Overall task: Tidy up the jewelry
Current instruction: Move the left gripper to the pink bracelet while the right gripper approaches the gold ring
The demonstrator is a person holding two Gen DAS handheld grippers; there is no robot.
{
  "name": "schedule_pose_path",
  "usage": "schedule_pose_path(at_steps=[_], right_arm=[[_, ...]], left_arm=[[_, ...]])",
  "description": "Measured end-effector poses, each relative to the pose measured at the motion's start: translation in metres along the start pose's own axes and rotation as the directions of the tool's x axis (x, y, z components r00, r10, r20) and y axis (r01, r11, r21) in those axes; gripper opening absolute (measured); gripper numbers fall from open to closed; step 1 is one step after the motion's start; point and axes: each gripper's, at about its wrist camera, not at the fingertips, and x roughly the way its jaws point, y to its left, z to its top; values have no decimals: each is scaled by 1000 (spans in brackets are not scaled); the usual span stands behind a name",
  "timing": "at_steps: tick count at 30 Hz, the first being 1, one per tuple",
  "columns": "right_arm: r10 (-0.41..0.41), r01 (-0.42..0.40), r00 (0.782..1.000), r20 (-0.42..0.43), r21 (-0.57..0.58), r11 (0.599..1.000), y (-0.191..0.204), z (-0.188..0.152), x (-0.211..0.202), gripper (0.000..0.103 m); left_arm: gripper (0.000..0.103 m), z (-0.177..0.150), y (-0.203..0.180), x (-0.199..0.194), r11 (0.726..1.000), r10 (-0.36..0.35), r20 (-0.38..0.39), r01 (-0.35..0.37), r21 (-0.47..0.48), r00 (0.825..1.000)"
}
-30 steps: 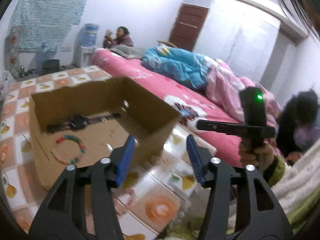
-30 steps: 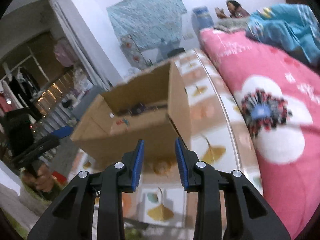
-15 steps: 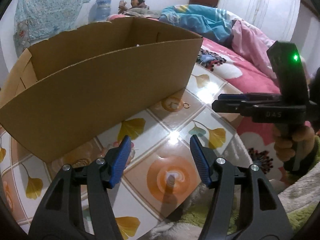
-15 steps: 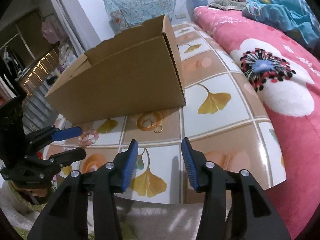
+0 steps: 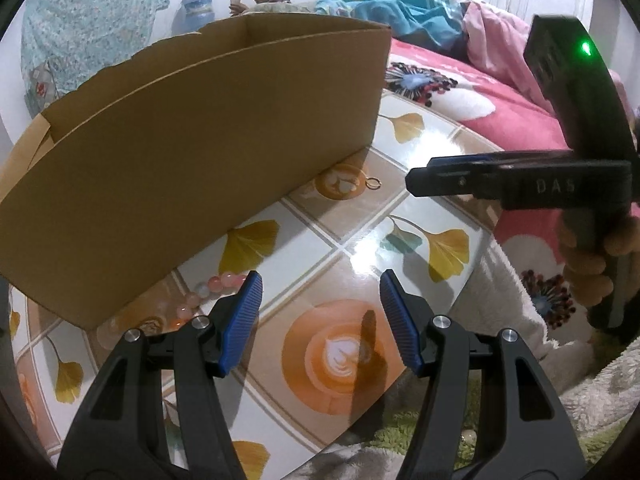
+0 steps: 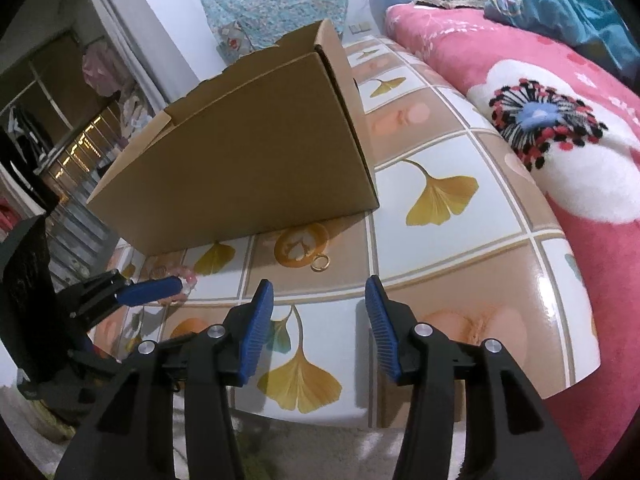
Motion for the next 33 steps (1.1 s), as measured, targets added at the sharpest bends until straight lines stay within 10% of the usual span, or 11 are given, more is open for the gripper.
schedule_pose_path(at_steps=[33], right_arm=[[91,-92,996,21,49,995,-14,-3,3,51]], left_arm=[[58,1,-19,16,999,21,-28,-20,31,999]])
